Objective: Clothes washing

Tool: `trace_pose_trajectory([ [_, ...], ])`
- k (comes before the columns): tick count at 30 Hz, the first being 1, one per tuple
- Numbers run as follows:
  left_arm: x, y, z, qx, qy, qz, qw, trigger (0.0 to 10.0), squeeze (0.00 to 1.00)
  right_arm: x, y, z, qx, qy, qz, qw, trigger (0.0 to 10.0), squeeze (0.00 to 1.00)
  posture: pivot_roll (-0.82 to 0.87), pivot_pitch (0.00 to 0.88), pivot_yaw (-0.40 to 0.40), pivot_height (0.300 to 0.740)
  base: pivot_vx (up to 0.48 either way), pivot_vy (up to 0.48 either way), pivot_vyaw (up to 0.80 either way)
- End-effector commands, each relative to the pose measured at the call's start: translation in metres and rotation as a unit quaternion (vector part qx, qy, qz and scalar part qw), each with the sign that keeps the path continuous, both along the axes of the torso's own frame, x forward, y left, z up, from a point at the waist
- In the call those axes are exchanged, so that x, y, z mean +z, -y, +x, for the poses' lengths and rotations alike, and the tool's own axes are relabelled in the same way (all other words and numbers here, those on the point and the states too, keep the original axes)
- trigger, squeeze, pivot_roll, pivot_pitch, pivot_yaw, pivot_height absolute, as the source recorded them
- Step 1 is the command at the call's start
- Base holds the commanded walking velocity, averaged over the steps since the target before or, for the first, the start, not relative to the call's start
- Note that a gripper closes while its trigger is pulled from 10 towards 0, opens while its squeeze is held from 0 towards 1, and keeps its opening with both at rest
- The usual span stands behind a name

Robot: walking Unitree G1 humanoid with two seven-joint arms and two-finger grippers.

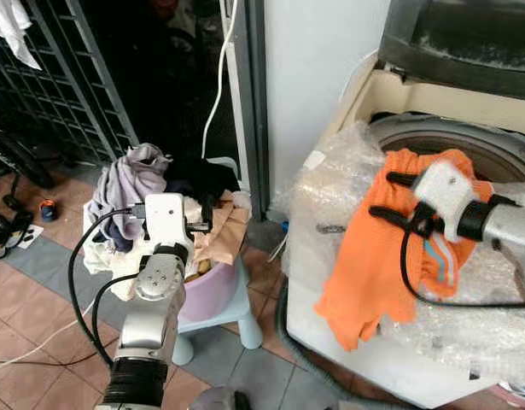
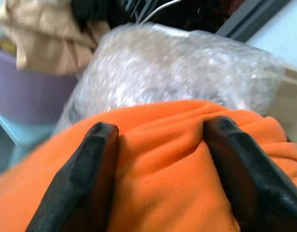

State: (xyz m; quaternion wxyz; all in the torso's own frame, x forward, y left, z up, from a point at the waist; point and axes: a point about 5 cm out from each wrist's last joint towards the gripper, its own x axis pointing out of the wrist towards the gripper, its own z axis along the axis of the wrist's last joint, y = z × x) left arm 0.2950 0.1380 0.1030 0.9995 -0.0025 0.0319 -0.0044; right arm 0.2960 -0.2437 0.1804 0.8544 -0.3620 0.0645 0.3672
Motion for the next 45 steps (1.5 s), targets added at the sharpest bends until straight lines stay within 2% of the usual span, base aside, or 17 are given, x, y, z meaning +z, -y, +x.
trace_pose_trajectory([
  [1,0.002,-0.003,-0.001,0.000,0.000,0.005,1.000,10.0,0.00,-0.028,-0.001,-0.007,0.014,-0.048,-0.043,0.998,0.0,0.00,-0.06,0.000,0.091,0.740,0.000,0.000,0.00],
  [6,0.002,-0.002,-0.001,0.001,-0.002,0.005,1.000,10.0,0.00,-0.035,0.004,-0.002,0.002,-0.018,-0.085,0.996,0.0,0.00,-0.06,0.001,0.089,0.740,0.000,0.000,0.00],
  [14,0.001,-0.003,-0.001,0.002,-0.003,0.005,1.000,10.0,0.00,-0.034,0.011,0.004,-0.016,0.017,-0.082,0.996,0.0,0.00,-0.06,0.003,0.088,0.740,0.000,0.000,0.00],
  [17,0.001,-0.003,-0.001,0.003,-0.003,0.006,1.000,10.0,0.00,-0.032,0.011,0.007,-0.025,0.017,-0.049,0.998,0.0,0.00,-0.06,0.002,0.090,0.740,0.000,0.000,0.00],
  [26,0.001,-0.003,-0.001,0.002,-0.003,0.006,1.000,10.0,0.00,-0.024,0.015,0.013,-0.048,0.020,-0.019,0.998,0.0,0.00,-0.06,0.002,0.090,0.740,0.000,0.000,0.00],
  [28,0.001,-0.003,-0.001,0.001,-0.003,0.006,1.000,10.0,0.00,-0.004,0.020,0.031,-0.103,0.050,0.028,0.993,0.0,0.00,-0.06,0.002,0.091,0.740,0.000,0.000,0.00],
  [31,0.001,-0.003,-0.001,0.001,-0.003,0.007,1.000,10.0,0.00,0.038,0.031,0.058,-0.197,0.127,0.094,0.968,0.0,0.00,-0.06,0.000,0.089,0.740,0.000,0.000,0.00],
  [34,0.001,-0.002,0.000,0.002,-0.001,0.007,1.000,10.0,0.00,0.068,0.041,0.069,-0.257,0.180,0.133,0.940,0.0,0.00,-0.06,0.000,0.089,0.740,0.000,0.000,0.00],
  [35,0.002,-0.003,0.000,0.005,0.000,0.007,1.000,10.0,0.00,0.101,0.055,0.076,-0.326,0.236,0.176,0.898,0.0,0.00,-0.05,0.000,0.081,0.740,0.000,0.000,0.00],
  [36,0.002,-0.003,0.000,0.006,0.001,0.006,1.000,10.0,0.00,0.116,0.061,0.076,-0.351,0.267,0.196,0.876,0.0,0.00,-0.05,0.000,0.081,0.740,0.000,0.000,0.00],
  [37,0.002,-0.003,0.000,0.008,0.001,0.006,1.000,10.0,0.00,0.144,0.070,0.073,-0.390,0.329,0.220,0.832,0.0,0.00,-0.05,0.000,0.081,0.740,0.000,0.000,0.00],
  [38,0.002,-0.003,0.000,0.009,0.001,0.006,1.000,10.0,0.00,0.154,0.074,0.071,-0.404,0.354,0.231,0.811,0.0,0.00,-0.05,0.000,0.078,0.740,0.000,0.000,0.00],
  [39,0.002,-0.003,0.001,0.010,0.001,0.006,1.000,10.0,0.00,0.167,0.077,0.067,-0.423,0.395,0.241,0.779,0.0,0.00,-0.05,0.000,0.078,0.740,0.000,0.000,0.00],
  [41,0.002,-0.003,0.001,0.012,0.002,0.006,1.000,10.0,0.00,0.172,0.074,0.065,-0.421,0.427,0.225,0.768,0.0,0.00,-0.05,0.000,0.075,0.740,0.000,0.000,0.00],
  [42,0.002,-0.004,0.001,0.014,0.002,0.005,1.000,10.0,0.00,0.170,0.064,0.065,-0.400,0.444,0.200,0.776,0.0,0.00,-0.05,0.000,0.075,0.740,0.000,0.000,0.00],
  [43,0.002,-0.004,0.001,0.015,0.002,0.004,1.000,10.0,0.00,0.148,0.049,0.075,-0.375,0.397,0.189,0.816,0.0,0.00,-0.05,0.000,0.075,0.740,0.000,0.000,0.00],
  [45,0.002,-0.003,0.001,0.015,0.002,0.004,1.000,10.0,0.00,0.116,0.039,0.082,-0.369,0.336,0.212,0.840,0.0,0.00,-0.05,0.000,0.072,0.740,0.000,0.000,0.00],
])
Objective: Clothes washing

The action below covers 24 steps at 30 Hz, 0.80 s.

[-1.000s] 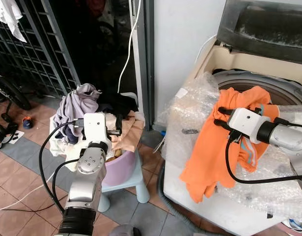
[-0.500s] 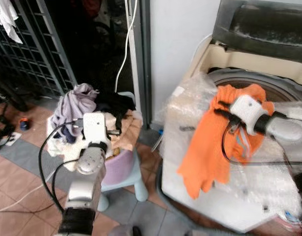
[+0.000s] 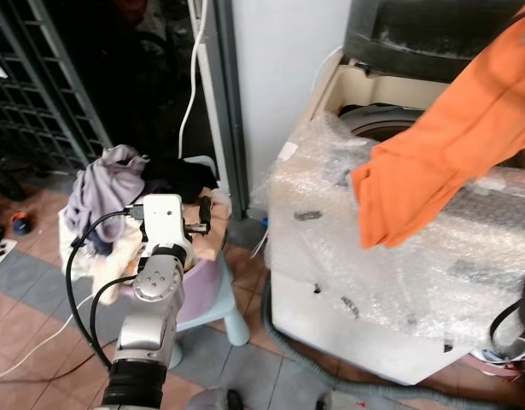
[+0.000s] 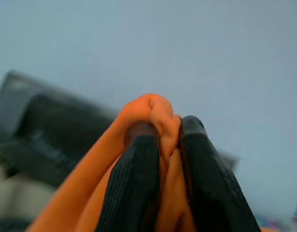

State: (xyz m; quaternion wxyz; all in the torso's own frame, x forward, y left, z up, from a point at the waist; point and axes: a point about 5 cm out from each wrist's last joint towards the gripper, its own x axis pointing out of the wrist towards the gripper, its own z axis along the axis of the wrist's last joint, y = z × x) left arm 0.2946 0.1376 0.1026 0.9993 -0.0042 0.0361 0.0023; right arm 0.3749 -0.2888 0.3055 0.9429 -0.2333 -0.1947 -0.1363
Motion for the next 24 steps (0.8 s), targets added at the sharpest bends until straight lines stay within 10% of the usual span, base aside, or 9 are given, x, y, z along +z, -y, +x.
trace_pose_trajectory([
  [1,0.003,-0.003,0.002,0.008,0.006,0.005,1.000,10.0,0.00,-0.016,-0.008,0.004,0.032,-0.028,0.026,0.999,0.0,0.00,-0.05,0.000,0.072,0.740,0.000,0.000,0.00],
  [2,0.003,-0.003,0.002,0.008,0.006,0.004,1.000,10.0,0.00,-0.033,-0.021,0.006,0.084,-0.062,0.046,0.993,9.0,0.93,-0.05,0.000,0.074,0.740,0.000,0.000,0.00],
  [3,0.003,-0.003,0.002,0.008,0.006,0.004,1.000,10.0,0.00,-0.045,-0.032,0.006,0.128,-0.082,0.050,0.987,10.0,1.00,-0.05,0.000,0.074,0.740,0.000,0.000,0.00],
  [9,0.002,-0.002,0.004,0.005,0.005,0.005,1.000,10.0,0.00,-0.062,-0.075,-0.024,0.318,-0.116,0.027,0.941,10.0,1.00,-0.06,0.000,0.076,0.740,0.000,0.000,0.00],
  [13,0.002,-0.003,0.003,0.006,0.006,0.006,1.000,10.0,0.00,-0.074,-0.046,-0.056,0.423,-0.225,0.005,0.878,10.0,1.00,-0.07,0.000,0.079,0.740,0.000,0.000,0.00],
  [16,0.001,-0.003,0.003,0.004,0.004,0.005,1.000,10.0,0.00,-0.074,-0.020,-0.070,0.421,-0.272,-0.013,0.865,10.0,1.00,-0.07,0.000,0.081,0.740,0.000,0.000,0.00],
  [19,0.001,-0.001,0.004,0.000,0.004,0.005,1.000,10.0,0.00,-0.075,-0.005,-0.076,0.414,-0.299,-0.014,0.860,10.0,1.00,-0.08,0.000,0.084,0.740,0.000,0.000,0.00],
  [24,0.002,-0.002,0.004,0.002,0.008,0.005,1.000,10.0,0.00,-0.089,-0.001,-0.064,0.328,-0.274,-0.006,0.904,10.0,1.00,-0.07,0.000,0.083,0.740,0.000,0.000,0.00],
])
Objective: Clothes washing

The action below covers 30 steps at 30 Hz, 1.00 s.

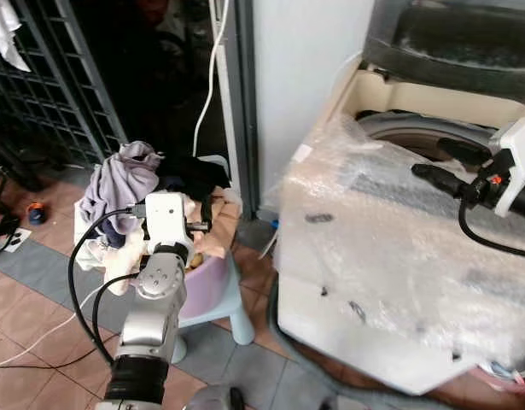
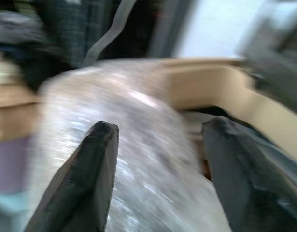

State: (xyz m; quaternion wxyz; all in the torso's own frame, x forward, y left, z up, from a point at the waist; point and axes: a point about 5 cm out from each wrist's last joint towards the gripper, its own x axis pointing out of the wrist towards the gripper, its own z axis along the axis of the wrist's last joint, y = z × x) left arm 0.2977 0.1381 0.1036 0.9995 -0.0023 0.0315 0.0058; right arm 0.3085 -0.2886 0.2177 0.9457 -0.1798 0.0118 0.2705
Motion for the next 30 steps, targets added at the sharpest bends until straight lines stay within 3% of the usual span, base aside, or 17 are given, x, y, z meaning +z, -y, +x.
trace_pose_trajectory([
  [1,0.002,-0.002,0.001,0.004,0.006,0.004,1.000,10.0,0.00,-0.002,-0.004,0.006,-0.044,0.033,-0.003,0.998,10.0,1.00,-0.07,0.000,0.082,0.740,0.000,0.000,0.00],
  [3,0.002,-0.003,0.000,0.007,0.008,0.006,1.000,10.0,0.00,-0.003,-0.019,0.012,-0.109,0.082,0.031,0.990,10.0,1.00,-0.07,0.000,0.082,0.740,0.000,0.000,0.00],
  [5,0.005,-0.001,0.000,0.000,0.016,0.009,1.000,10.0,0.00,-0.007,-0.035,0.010,-0.197,0.130,0.082,0.968,10.0,1.00,-0.07,0.000,0.084,0.740,0.000,0.000,0.00],
  [10,0.010,0.003,-0.002,-0.022,0.028,0.019,0.999,10.0,0.00,-0.015,-0.066,-0.005,-0.239,0.177,0.099,0.950,10.0,1.00,-0.07,0.000,0.096,0.740,0.000,0.000,0.00],
  [11,0.010,0.005,-0.003,-0.031,0.028,0.023,0.999,10.0,0.00,-0.022,-0.078,-0.010,-0.246,0.179,0.098,0.948,10.0,0.87,-0.07,0.000,0.103,0.740,0.000,0.000,0.00],
  [12,0.010,0.005,-0.003,-0.033,0.028,0.022,0.999,10.0,0.00,-0.024,-0.082,-0.011,-0.250,0.178,0.095,0.947,10.0,0.87,-0.07,0.000,0.103,0.740,0.000,0.000,0.00],
  [13,0.009,0.005,-0.003,-0.034,0.026,0.022,0.999,10.0,0.00,-0.027,-0.084,-0.012,-0.253,0.170,0.105,0.947,10.0,0.17,-0.07,0.000,0.103,0.740,0.000,0.000,0.00],
  [14,0.009,0.006,-0.003,-0.034,0.025,0.021,0.999,10.0,0.00,-0.029,-0.086,-0.012,-0.253,0.166,0.108,0.947,10.0,0.00,-0.07,0.000,0.103,0.740,0.000,0.000,0.00],
  [30,0.006,0.004,-0.006,-0.031,0.015,0.020,0.999,10.0,0.00,-0.043,-0.100,-0.022,-0.268,0.135,0.099,0.949,10.0,0.00,-0.07,0.000,0.096,0.740,-0.127,0.000,0.00],
])
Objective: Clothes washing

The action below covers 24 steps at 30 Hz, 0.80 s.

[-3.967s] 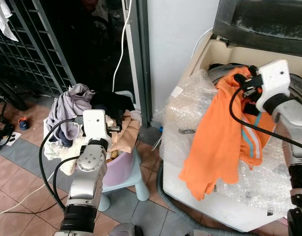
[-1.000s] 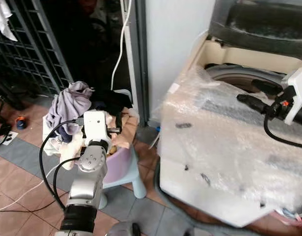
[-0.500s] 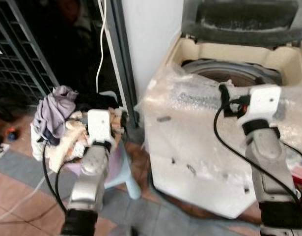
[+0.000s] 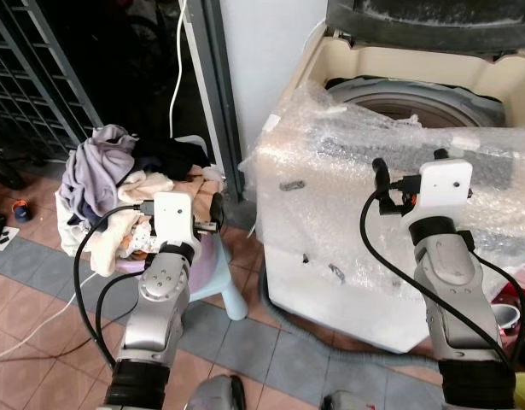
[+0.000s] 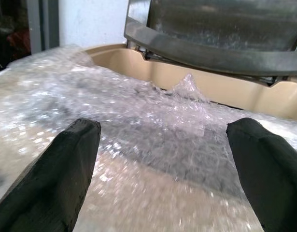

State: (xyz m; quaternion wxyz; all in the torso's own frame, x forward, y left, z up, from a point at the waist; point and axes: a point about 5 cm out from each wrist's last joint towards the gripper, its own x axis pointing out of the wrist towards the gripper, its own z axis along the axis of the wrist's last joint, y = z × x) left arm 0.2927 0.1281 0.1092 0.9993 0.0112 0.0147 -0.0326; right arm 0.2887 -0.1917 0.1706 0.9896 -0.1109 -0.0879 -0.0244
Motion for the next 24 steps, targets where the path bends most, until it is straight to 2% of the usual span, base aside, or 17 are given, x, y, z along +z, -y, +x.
trace_pose_trajectory([
  [1,-0.001,-0.006,-0.001,0.010,-0.004,0.006,1.000,10.0,0.00,0.002,-0.003,-0.003,0.006,0.003,0.000,1.000,10.0,0.00,-0.07,0.000,0.096,0.740,0.000,0.000,0.00],
  [14,0.000,-0.014,-0.005,0.007,-0.003,0.007,1.000,10.0,0.00,-0.012,-0.009,-0.012,0.000,-0.021,0.003,1.000,10.0,0.00,-0.06,0.000,0.080,0.740,0.000,0.000,0.00],
  [20,-0.011,-0.025,-0.021,0.005,-0.031,0.005,1.000,10.0,0.00,-0.037,-0.003,-0.029,-0.027,-0.059,0.011,0.998,10.0,0.00,-0.06,0.000,0.076,0.740,0.000,0.000,0.00],
  [24,-0.017,-0.029,-0.026,-0.004,-0.046,0.009,0.999,10.0,0.00,-0.043,-0.003,-0.034,-0.032,-0.070,0.019,0.997,10.0,0.00,-0.07,0.000,0.083,0.740,0.000,0.000,0.00],
])
